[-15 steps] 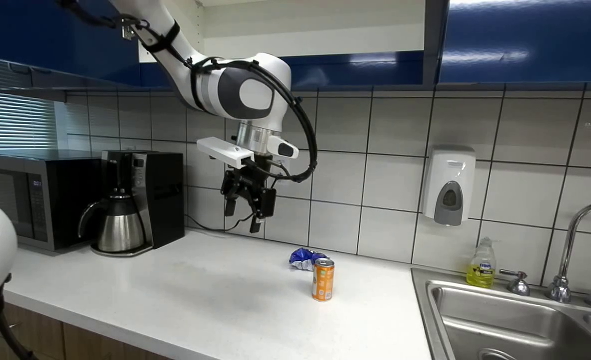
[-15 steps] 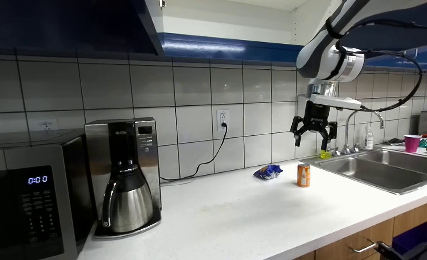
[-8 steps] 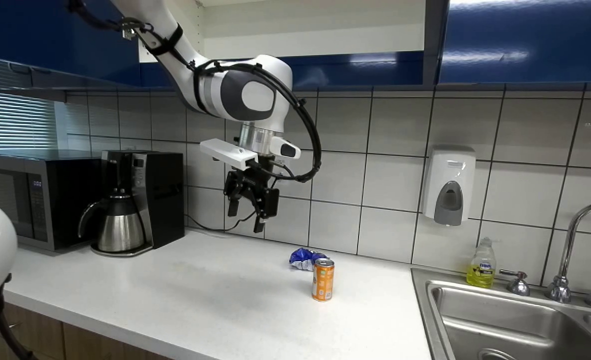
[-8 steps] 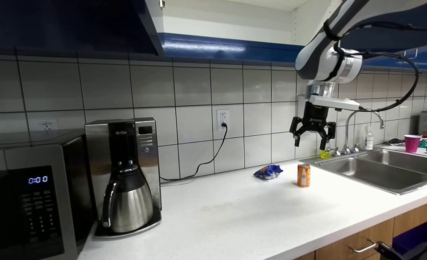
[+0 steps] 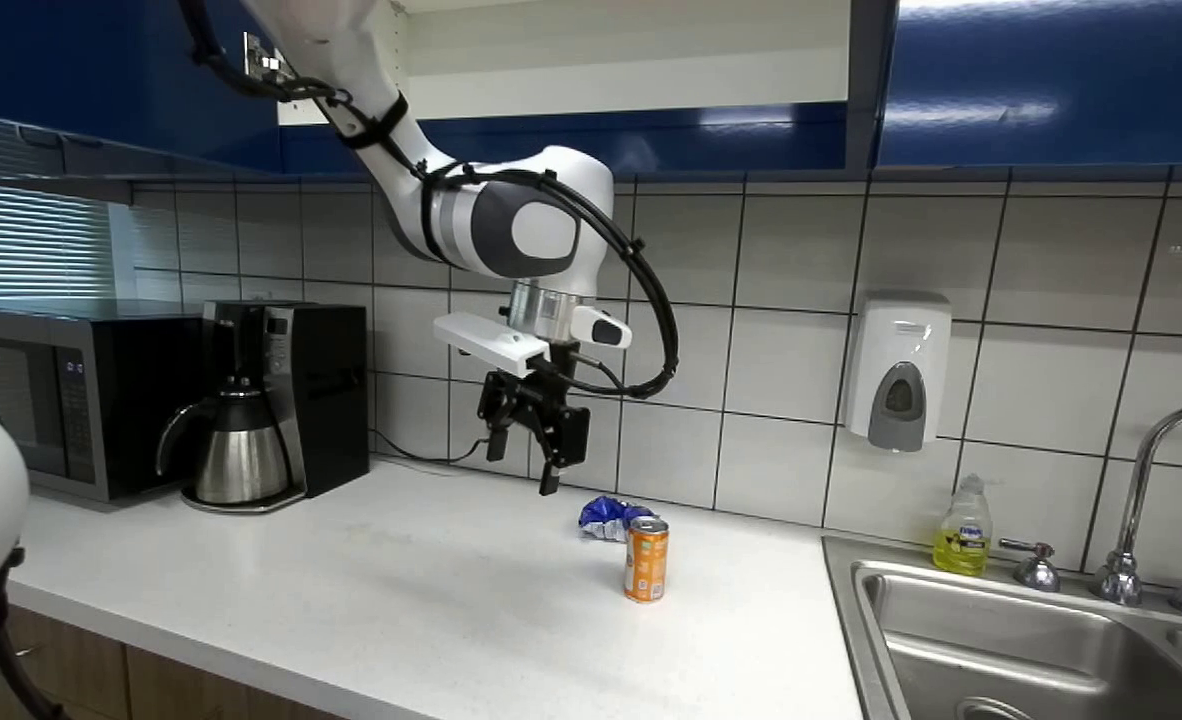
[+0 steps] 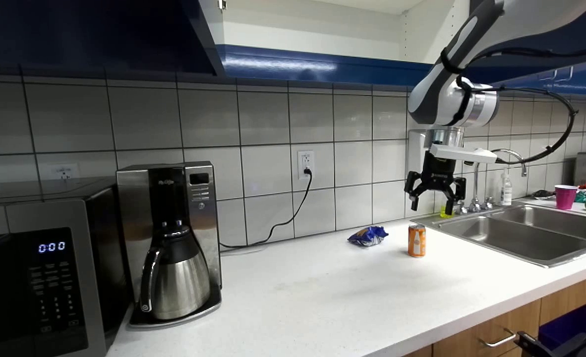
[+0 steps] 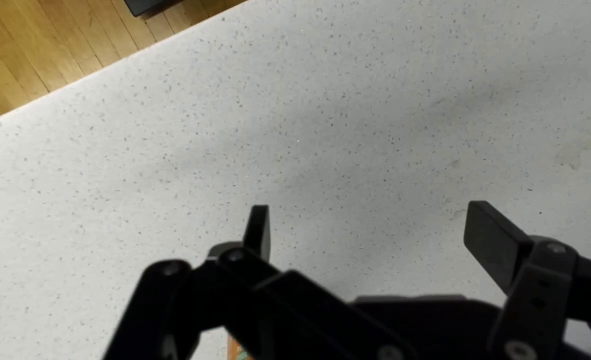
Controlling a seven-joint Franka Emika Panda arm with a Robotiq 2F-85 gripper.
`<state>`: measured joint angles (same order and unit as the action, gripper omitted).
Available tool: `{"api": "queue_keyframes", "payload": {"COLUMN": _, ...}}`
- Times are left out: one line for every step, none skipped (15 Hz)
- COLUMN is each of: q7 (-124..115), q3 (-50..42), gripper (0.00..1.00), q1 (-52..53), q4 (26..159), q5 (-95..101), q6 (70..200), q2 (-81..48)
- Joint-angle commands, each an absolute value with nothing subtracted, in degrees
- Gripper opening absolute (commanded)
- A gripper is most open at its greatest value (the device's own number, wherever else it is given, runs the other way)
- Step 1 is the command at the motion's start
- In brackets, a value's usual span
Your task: Put the orange can inside the cabinet
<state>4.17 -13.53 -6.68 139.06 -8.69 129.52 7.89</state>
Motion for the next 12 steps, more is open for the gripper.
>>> {"api": "queue_keyframes", "payload": {"q7": 7.56, "q3": -13.84, "gripper": 1.0, "q1": -8.5, "q4": 136.11, "q5": -9.87, "q6": 131.02, "q2": 3.9}}
{"api": "queue_keyframes", "payload": {"q7": 8.06, "q3": -14.01, "gripper": 1.0, "q1": -8.7, "q4": 135.56, "q5": -10.18, "q6": 131.38, "q2": 3.0}}
{"api": "queue_keyframes", "payload": {"q7": 8.36, "q3": -14.07, "gripper": 1.0, "q1": -8.95, "q4": 135.05, "q5": -10.34, "q6": 131.95, "q2": 2.08}}
{"api": "queue_keyframes", "payload": {"q7": 8.7, "q3": -14.08, "gripper": 1.0, "q1": -9.19, "q4": 134.62, "q5": -10.51, "q6": 132.34, "q2": 1.36}}
{"api": "queue_keyframes", "payload": {"q7": 8.87, "q3": -14.04, "gripper": 1.0, "q1": -9.41, "q4": 134.28, "q5": -10.61, "q6": 132.67, "q2": 0.75}}
{"api": "queue_keyframes", "payload": {"q7": 9.09, "q3": -13.98, "gripper": 1.0, "q1": -9.59, "q4": 134.02, "q5": -10.83, "q6": 132.85, "q2": 0.33}}
{"api": "queue_keyframes", "payload": {"q7": 9.12, "q3": -13.89, "gripper": 1.0, "q1": -9.73, "q4": 133.9, "q5": -10.84, "q6": 132.93, "q2": 0.14}}
{"api": "queue_keyframes", "payload": {"q7": 8.95, "q3": -13.81, "gripper": 1.0, "q1": -9.84, "q4": 133.81, "q5": -10.82, "q6": 132.35, "q2": 0.45}}
{"api": "queue_keyframes", "payload": {"q7": 6.91, "q3": -13.43, "gripper": 1.0, "q1": -9.64, "q4": 135.02, "q5": -9.57, "q6": 132.6, "q2": 0.98}}
{"api": "queue_keyframes", "payload": {"q7": 6.94, "q3": -13.43, "gripper": 1.0, "q1": -9.68, "q4": 134.79, "q5": -9.64, "q6": 132.6, "q2": 0.78}}
{"api": "queue_keyframes", "payload": {"q7": 6.95, "q3": -13.43, "gripper": 1.0, "q1": -9.7, "q4": 134.66, "q5": -9.65, "q6": 132.59, "q2": 0.71}}
{"api": "queue_keyframes", "payload": {"q7": 6.95, "q3": -13.43, "gripper": 1.0, "q1": -9.7, "q4": 134.59, "q5": -9.66, "q6": 132.59, "q2": 0.71}}
